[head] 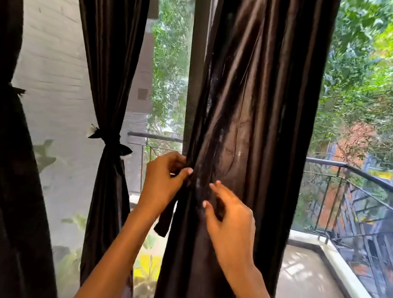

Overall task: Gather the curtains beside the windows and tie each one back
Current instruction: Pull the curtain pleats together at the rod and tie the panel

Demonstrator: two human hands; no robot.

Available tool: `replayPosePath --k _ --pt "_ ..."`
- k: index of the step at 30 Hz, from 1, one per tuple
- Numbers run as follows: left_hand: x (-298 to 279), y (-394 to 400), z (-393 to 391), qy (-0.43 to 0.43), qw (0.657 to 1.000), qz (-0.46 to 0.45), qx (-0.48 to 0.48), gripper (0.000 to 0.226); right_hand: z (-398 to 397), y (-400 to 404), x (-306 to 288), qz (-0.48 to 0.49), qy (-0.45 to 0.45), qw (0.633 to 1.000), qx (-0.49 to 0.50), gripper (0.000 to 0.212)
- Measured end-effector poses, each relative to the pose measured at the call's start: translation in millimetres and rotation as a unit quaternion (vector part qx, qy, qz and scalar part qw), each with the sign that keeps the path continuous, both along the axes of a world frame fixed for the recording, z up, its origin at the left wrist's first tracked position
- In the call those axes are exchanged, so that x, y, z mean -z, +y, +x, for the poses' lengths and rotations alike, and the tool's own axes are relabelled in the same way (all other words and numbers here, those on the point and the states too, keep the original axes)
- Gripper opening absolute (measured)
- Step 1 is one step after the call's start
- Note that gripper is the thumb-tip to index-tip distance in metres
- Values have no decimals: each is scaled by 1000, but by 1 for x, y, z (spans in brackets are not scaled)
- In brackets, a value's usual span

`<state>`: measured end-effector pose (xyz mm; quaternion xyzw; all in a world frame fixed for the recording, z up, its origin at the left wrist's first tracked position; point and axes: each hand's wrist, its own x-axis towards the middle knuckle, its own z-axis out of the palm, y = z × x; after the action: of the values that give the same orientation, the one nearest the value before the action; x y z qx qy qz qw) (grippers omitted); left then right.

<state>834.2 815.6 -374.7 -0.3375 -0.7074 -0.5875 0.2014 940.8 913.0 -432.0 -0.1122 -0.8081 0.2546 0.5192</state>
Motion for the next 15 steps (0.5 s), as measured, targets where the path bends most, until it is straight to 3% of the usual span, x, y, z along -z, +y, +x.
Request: replayPosePath --k 4,7,11,13,15 --pt "0 -10 -17 32 995 -18 88 20 -32 -6 -2 -31 31 998 49 68" --pt "2 -11 -35 46 993 -34 101 33 -53 -6 -4 -95 36 986 131 83" --pt "7 -5 -46 47 989 -17 142 25 -66 7 -6 -106 119 958 238 99" --pt "9 -3 -49 27 985 -5 171 31 -67 15 -4 -118 122 965 199 106" --pt "11 0 -51 4 979 0 202 32 -66 17 -3 -150 134 976 86 105"
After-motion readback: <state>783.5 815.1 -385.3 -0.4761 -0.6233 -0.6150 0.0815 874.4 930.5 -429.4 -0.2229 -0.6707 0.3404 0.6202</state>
